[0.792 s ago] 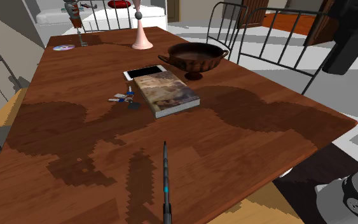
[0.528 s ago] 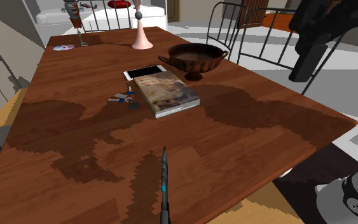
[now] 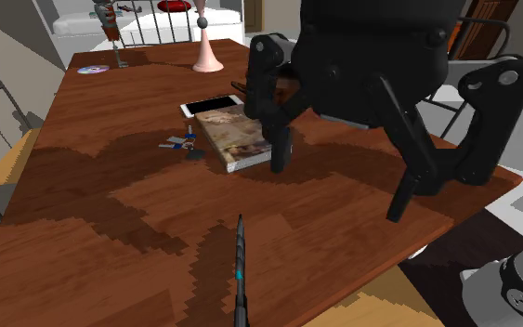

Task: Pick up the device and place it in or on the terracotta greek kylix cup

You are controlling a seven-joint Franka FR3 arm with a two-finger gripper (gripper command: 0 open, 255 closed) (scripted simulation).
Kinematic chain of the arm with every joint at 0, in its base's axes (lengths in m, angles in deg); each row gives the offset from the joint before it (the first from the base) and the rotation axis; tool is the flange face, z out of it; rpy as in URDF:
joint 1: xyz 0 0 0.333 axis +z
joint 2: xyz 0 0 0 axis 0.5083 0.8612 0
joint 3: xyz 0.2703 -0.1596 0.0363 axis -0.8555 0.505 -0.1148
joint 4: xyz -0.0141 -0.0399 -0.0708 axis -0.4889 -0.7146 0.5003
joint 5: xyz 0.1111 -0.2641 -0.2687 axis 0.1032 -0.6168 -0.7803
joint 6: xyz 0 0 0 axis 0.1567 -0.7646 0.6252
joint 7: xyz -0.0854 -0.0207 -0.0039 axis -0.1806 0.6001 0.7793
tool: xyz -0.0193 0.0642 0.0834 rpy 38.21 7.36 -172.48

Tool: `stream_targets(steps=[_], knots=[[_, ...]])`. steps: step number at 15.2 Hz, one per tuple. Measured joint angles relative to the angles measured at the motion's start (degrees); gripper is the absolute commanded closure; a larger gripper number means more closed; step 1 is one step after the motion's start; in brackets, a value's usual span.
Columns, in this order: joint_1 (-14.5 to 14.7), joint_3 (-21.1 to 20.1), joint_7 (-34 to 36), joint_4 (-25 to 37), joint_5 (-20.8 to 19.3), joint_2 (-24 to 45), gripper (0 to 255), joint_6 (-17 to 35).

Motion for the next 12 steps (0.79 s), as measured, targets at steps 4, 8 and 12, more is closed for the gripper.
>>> stream_targets(steps=[4, 8, 12], knots=[[4.30, 4.23, -20.35, 5.18, 0.40, 9.54, 0, 1.39], [7.00, 5.40, -35.38, 9.48, 1.68, 17.68, 0, 2.91], [7.00, 5.73, -37.65, 7.40, 1.85, 18.84, 0, 5.88]])
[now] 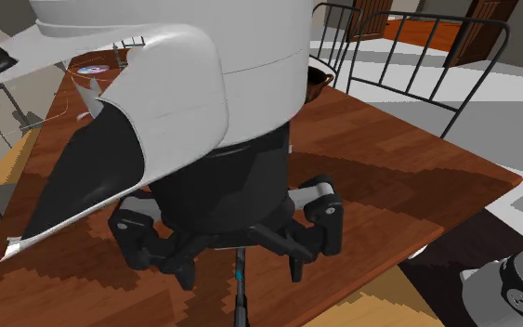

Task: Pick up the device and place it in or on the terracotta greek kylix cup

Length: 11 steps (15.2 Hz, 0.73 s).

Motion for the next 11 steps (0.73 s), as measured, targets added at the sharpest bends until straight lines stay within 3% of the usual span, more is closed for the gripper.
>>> stream_targets(steps=[9, 10, 11], knots=[[-0.04, 0.14, -0.31, -2.04, 0.25, 0.71, 0, 2.71], [-0.04, 0.14, -0.31, -2.04, 0.25, 0.71, 255, 2.71], [-0.04, 0.14, -0.31, -2.04, 0.25, 0.71, 255, 2.71]])
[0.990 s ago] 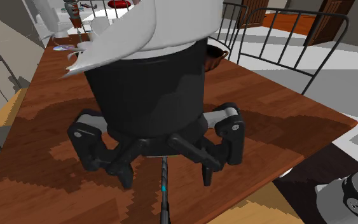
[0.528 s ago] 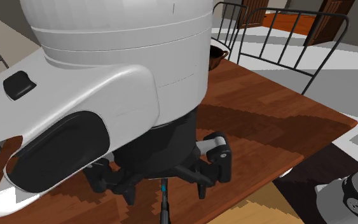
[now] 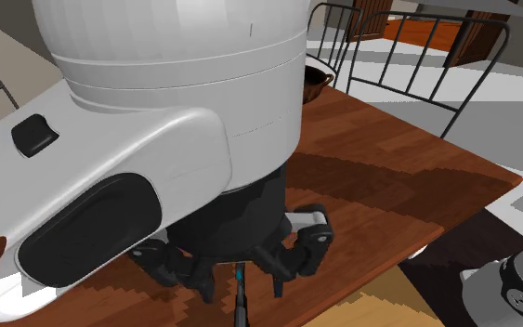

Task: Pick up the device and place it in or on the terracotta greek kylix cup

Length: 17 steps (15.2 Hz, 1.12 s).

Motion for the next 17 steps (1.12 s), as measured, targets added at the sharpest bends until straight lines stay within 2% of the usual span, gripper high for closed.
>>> stream_targets(steps=[9, 17], knots=[[0.00, 0.00, 0.00, 0.00, 0.00, -0.01, 255, 0.00], [0.12, -0.29, 0.34, 4.22, -0.44, -1.24, 255, -5.33]])
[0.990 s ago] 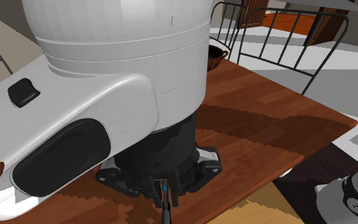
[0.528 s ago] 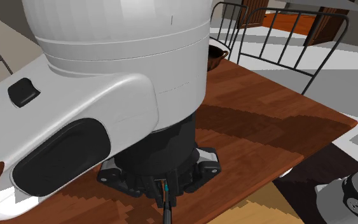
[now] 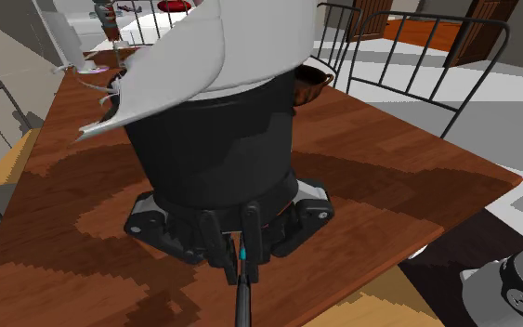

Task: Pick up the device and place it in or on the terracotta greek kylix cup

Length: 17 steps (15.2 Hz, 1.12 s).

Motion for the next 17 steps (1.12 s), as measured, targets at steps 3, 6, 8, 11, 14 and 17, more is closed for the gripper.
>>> stream_targets(steps=[3, 6, 8, 11, 14, 17], knots=[[0.00, -0.02, -0.08, 2.01, -0.04, -0.16, 255, -2.16], [0.06, -0.11, -0.06, 4.27, -0.03, -0.24, 255, -4.49], [0.09, -0.15, -0.11, 5.96, 0.01, -0.21, 255, -6.16], [0.15, -0.22, -0.12, 8.26, 0.07, -0.14, 255, -8.38], [0.18, -0.23, -0.23, 10.85, 0.21, 0.14, 255, -10.71], [0.20, -0.22, -0.37, 13.45, 0.36, 0.48, 255, -13.01]])
